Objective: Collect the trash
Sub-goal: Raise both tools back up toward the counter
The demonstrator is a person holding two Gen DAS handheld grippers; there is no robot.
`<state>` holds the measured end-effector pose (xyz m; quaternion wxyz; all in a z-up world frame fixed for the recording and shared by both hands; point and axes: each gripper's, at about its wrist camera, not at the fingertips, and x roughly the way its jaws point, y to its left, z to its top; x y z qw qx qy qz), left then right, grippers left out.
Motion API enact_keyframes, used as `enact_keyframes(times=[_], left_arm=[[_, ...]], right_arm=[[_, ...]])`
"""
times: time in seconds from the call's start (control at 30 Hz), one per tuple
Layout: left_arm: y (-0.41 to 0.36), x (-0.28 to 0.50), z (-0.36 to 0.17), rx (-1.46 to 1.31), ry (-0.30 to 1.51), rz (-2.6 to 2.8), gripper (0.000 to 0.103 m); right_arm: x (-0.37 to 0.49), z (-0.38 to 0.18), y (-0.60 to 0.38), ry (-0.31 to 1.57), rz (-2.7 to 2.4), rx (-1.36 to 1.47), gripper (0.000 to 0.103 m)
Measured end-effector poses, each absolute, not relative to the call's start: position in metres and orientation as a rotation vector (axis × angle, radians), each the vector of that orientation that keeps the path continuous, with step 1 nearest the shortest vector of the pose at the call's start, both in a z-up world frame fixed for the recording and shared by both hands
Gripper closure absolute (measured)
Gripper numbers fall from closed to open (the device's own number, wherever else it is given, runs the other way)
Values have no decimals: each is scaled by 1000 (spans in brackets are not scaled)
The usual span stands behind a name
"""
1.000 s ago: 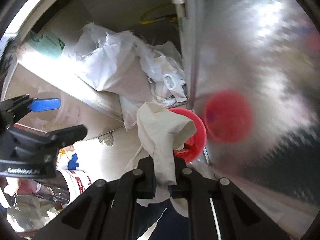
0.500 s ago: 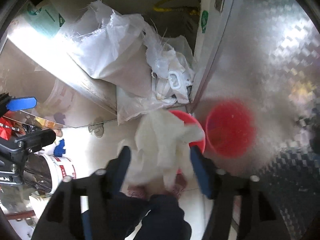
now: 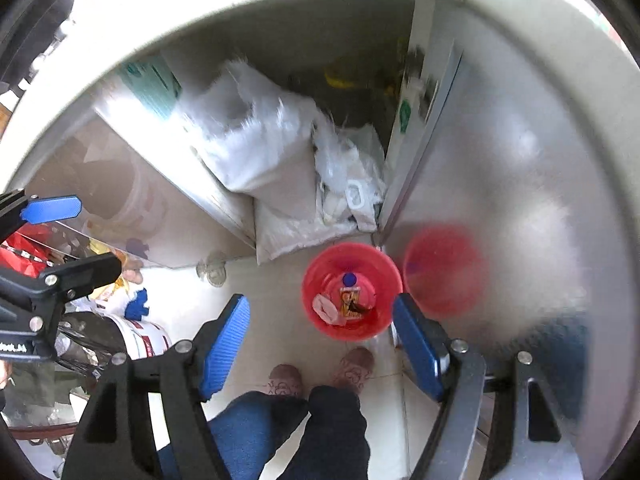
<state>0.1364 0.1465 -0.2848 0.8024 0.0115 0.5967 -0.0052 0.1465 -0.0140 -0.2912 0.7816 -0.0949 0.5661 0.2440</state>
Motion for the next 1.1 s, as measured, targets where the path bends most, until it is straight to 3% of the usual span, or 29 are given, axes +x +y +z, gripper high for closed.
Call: enact_keyframes(times=[0.5, 0.87, 0.93, 1.1], left_arm=[[138, 156, -144, 56, 1097, -109, 15], [110, 193, -108, 124, 1023, -192, 6], [103, 202, -103, 144, 1008, -212, 0], [88, 232, -94, 144, 984, -250, 0]], right_arm=[[147, -154, -29, 1060, 421, -120, 25], [175, -116, -61, 998, 320, -76, 24], [180, -109, -67, 980, 300, -75, 21], [193, -102, -84, 953, 258, -56, 11]])
